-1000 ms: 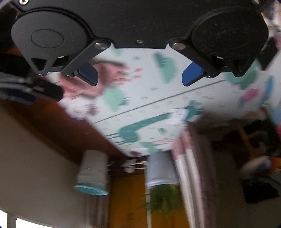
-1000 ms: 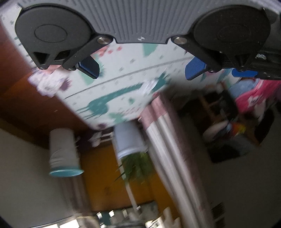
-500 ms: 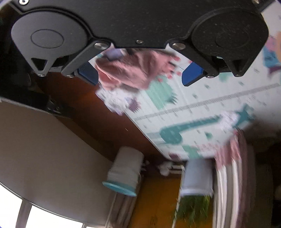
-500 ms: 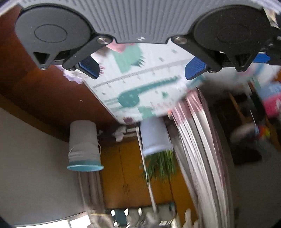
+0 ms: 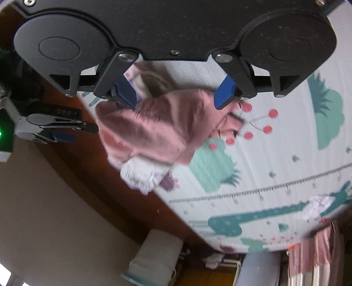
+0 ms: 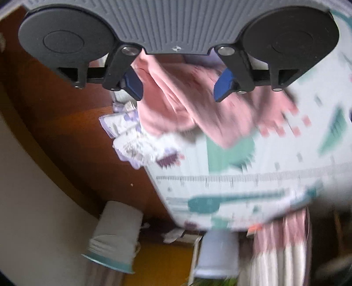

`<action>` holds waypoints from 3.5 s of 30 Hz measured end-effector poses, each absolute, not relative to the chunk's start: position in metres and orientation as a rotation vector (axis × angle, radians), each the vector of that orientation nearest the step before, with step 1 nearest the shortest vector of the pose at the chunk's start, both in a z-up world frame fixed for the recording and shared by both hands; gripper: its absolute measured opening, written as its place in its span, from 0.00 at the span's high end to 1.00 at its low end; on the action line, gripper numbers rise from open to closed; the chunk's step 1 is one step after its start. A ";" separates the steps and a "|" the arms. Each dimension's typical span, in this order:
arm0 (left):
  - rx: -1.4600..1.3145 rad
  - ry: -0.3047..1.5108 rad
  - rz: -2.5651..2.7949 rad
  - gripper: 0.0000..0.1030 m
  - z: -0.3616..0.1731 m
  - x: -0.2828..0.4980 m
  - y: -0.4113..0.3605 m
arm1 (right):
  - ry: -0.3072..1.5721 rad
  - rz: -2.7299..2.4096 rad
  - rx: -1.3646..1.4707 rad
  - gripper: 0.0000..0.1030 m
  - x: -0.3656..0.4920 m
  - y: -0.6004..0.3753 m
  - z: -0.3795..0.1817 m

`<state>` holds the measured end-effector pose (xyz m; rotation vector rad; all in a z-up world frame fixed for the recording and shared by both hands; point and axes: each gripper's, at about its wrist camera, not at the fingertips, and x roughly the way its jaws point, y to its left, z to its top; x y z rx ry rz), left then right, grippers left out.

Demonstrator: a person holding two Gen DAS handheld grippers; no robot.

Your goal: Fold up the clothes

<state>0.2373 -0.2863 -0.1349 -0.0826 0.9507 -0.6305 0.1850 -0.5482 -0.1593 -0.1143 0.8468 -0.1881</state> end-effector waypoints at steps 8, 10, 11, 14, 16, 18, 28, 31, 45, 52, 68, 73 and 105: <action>-0.024 1.000 -0.698 0.23 -0.184 0.231 -0.300 | 0.906 -0.160 -0.297 0.51 0.201 -0.548 -0.219; -0.023 1.016 -0.691 0.23 -0.188 0.229 -0.294 | 0.937 -0.151 -0.305 0.70 0.208 -0.549 -0.227; -0.016 1.022 -0.690 0.23 -0.190 0.228 -0.290 | 0.942 -0.146 -0.313 0.84 0.209 -0.547 -0.228; 0.012 1.023 -0.680 0.23 -0.190 0.220 -0.280 | 0.909 -0.106 -0.343 0.94 0.205 -0.533 -0.219; 0.017 1.023 -0.666 0.23 -0.185 0.213 -0.269 | 0.899 -0.070 -0.379 0.95 0.201 -0.520 -0.211; 0.022 1.023 -0.651 0.23 -0.180 0.207 -0.258 | 0.894 -0.029 -0.416 0.95 0.197 -0.506 -0.200; 0.070 0.934 -0.523 0.23 -0.079 0.178 -0.164 | 0.770 0.262 -0.391 0.95 0.188 -0.393 -0.061; 0.056 0.902 -0.461 0.23 -0.035 0.172 -0.122 | 0.732 0.362 -0.385 0.95 0.181 -0.341 -0.016; -0.004 0.856 -0.274 0.21 0.031 0.093 0.007 | 0.775 0.512 -0.205 0.78 0.171 -0.172 0.066; 0.053 0.854 -0.238 0.21 0.012 0.090 0.032 | 0.835 0.499 -0.227 0.67 0.148 -0.164 0.027; 0.314 1.053 -0.401 0.13 -0.083 0.089 0.034 | 0.790 0.849 -0.913 0.59 0.053 -0.112 -0.121; 0.329 1.053 -0.431 0.13 -0.086 0.083 0.030 | 0.650 0.911 -1.054 0.28 0.027 -0.083 -0.153; 1.235 0.659 -0.818 0.31 -0.234 0.025 -0.103 | 0.633 0.714 -0.984 0.27 0.045 -0.153 -0.217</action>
